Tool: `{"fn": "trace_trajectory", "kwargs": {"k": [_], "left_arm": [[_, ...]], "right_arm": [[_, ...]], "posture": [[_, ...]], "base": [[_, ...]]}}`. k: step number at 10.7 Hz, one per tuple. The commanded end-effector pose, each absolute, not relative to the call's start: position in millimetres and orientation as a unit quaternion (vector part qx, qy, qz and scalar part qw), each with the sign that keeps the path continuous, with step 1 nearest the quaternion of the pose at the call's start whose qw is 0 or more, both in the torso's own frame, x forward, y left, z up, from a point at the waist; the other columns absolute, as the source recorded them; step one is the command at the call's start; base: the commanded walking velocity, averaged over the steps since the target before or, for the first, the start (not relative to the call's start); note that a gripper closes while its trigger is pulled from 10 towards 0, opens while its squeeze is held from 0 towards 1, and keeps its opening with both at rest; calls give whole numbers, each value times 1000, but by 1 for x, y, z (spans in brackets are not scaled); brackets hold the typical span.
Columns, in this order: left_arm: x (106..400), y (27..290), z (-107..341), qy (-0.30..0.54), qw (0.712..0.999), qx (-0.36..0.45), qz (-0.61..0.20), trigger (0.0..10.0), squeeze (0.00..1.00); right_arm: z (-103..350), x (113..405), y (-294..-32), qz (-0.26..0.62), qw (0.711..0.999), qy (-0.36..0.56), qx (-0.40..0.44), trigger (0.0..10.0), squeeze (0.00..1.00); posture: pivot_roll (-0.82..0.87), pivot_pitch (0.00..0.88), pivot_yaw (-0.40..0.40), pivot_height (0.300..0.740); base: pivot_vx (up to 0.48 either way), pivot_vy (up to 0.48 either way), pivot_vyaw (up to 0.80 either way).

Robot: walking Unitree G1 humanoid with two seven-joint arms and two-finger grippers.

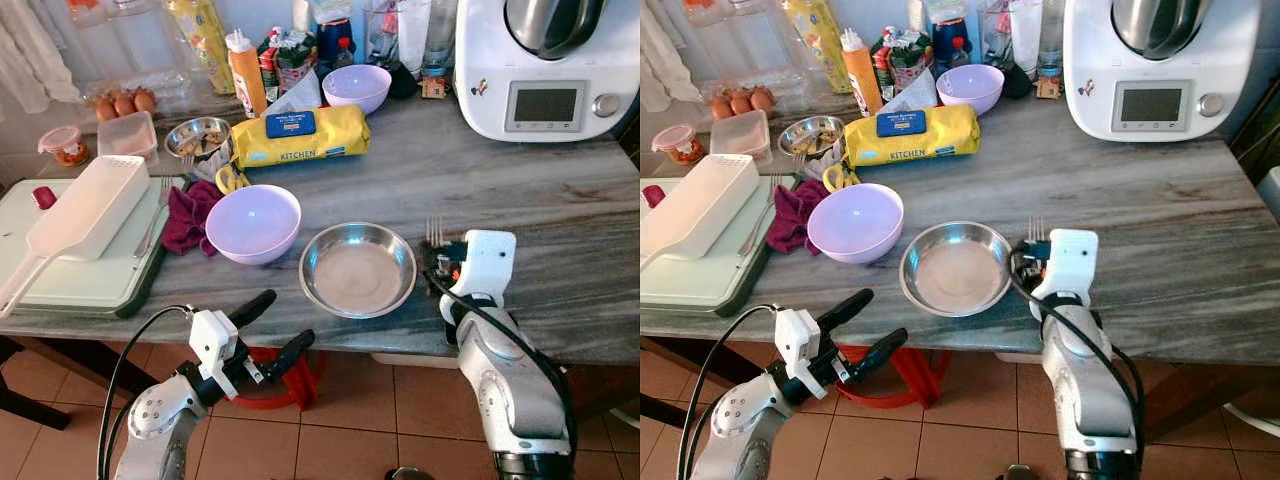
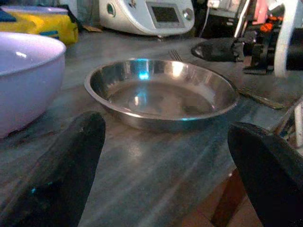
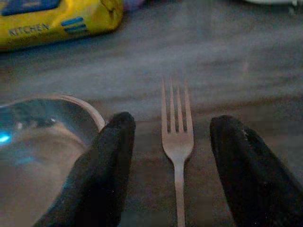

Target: Setting the table

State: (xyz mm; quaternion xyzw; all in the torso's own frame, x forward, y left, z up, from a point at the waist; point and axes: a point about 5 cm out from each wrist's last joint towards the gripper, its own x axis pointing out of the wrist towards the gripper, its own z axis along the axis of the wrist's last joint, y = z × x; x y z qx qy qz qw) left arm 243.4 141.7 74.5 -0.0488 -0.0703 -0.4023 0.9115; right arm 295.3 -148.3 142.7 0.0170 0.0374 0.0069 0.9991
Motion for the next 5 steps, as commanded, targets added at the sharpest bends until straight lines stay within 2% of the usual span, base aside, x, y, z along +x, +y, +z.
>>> {"fn": "trace_trajectory", "kwargs": {"k": [1,5], "left_arm": [[246,148,81,-84,917,-44,-387,10000,0],[255,152,94,-113,932,-55,-340,10000,0]], "right_arm": [[148,292,-146,17,1000,20,7,10000,1000],[158,292,-142,12,1000,-26,-7,10000,1000]], "posture": [[-148,119,102,740],[-123,109,95,740]], "base": [[0,0,0],[0,0,0]]}}
